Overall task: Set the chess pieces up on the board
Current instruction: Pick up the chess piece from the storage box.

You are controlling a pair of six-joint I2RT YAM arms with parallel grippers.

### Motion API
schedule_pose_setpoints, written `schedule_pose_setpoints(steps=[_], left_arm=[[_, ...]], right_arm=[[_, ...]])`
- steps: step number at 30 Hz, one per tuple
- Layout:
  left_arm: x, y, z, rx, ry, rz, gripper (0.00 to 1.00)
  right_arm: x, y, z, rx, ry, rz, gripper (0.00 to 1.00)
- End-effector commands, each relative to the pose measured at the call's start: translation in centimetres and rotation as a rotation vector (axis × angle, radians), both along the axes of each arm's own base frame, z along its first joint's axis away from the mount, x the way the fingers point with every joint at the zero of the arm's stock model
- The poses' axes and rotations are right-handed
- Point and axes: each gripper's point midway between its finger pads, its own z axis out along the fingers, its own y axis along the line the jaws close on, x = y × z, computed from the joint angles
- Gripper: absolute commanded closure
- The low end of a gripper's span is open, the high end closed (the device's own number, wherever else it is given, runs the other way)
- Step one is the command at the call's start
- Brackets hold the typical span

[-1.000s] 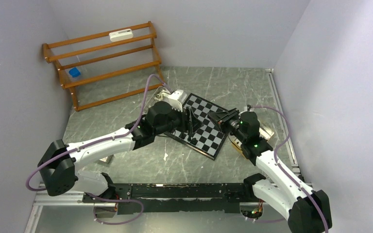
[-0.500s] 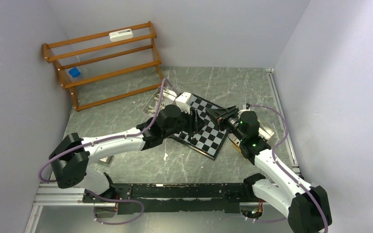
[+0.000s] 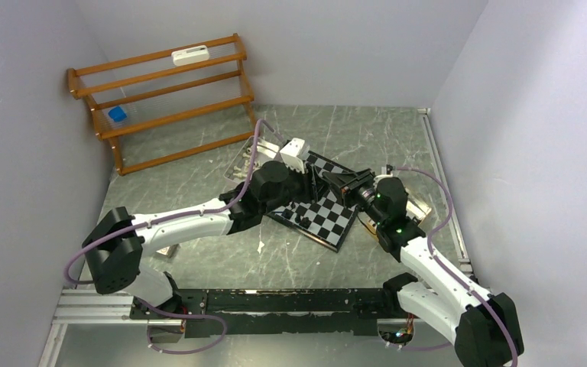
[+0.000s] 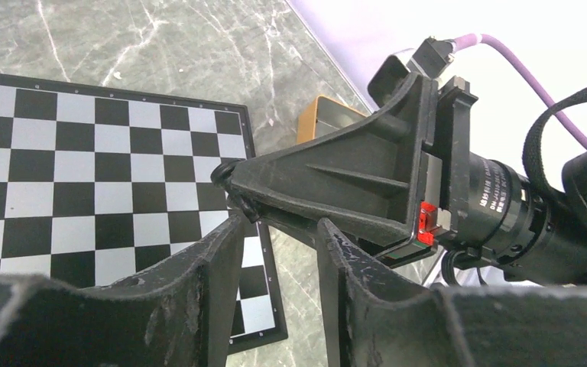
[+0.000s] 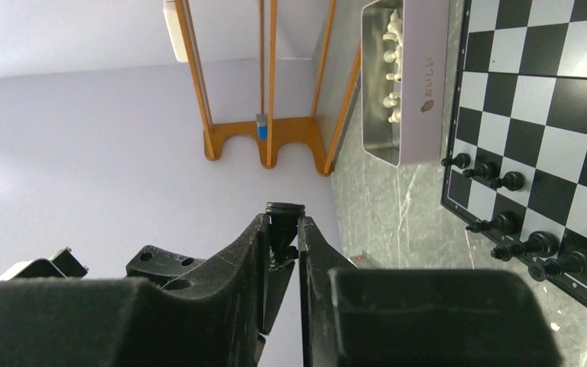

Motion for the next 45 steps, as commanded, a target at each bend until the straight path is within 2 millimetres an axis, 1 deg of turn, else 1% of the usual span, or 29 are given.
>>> schedule_pose_setpoints(steps=[1,6,10,13,17,19,22,25,31,34,38,40,45], left_arm=[[1.3,-0.6,1.8,-0.039,-0.045,0.054,0.57],[1.6,-0.5,2.0,-0.039,-0.056,0.075,0.64],[2.0,-0.3,1.9,-0.028,-0.065,0.097,0.63],[2.2,-0.3,2.3,-0.037,-0.082,0.105,0.62],[2.3,-0.3,2.6,-0.044,-0.094,0.112,0.64],[2.4,-0.4,2.6,-0.043,-0.102,0.108,0.69],[2.4,-0.6,2.6,-0.038,-0.103,0.104,0.83],[2.3,-0.6,2.6,-0.035,-0.105,0.095,0.94],[1.9,0.7,1.4,-0.007,-0.071,0.123,0.95],[1.7,1.4,0.8,0.011,-0.06,0.132,0.95],[1.4,2.1,0.0,0.051,-0.033,0.14,0.95],[1.2,2.6,-0.3,0.066,-0.021,0.146,0.95],[0.6,3.9,-1.0,0.128,-0.004,0.143,0.95]], right_arm=[[-0.5,0.4,0.7,0.023,-0.026,0.014,0.93],[-0.8,0.6,0.7,0.022,-0.026,0.019,0.93],[-0.9,0.6,0.8,0.018,-0.031,0.021,0.93],[-1.1,0.8,0.8,0.015,-0.033,0.026,0.93],[-1.3,1.1,0.4,0.007,-0.026,0.035,0.93],[-1.5,1.3,0.2,-0.001,-0.022,0.037,0.93],[-1.9,1.6,-0.5,-0.014,-0.012,0.047,0.93],[-2.3,1.8,-1.4,-0.022,0.006,0.057,0.93],[-3.3,1.8,-3.1,-0.037,0.029,0.069,0.91],[-3.7,1.7,-3.7,-0.043,0.039,0.072,0.85],[-3.9,1.3,-4.2,-0.06,0.046,0.062,0.72],[-4.0,1.1,-4.2,-0.069,0.041,0.059,0.69],[-4.2,0.6,-4.2,-0.106,0.023,0.05,0.55]])
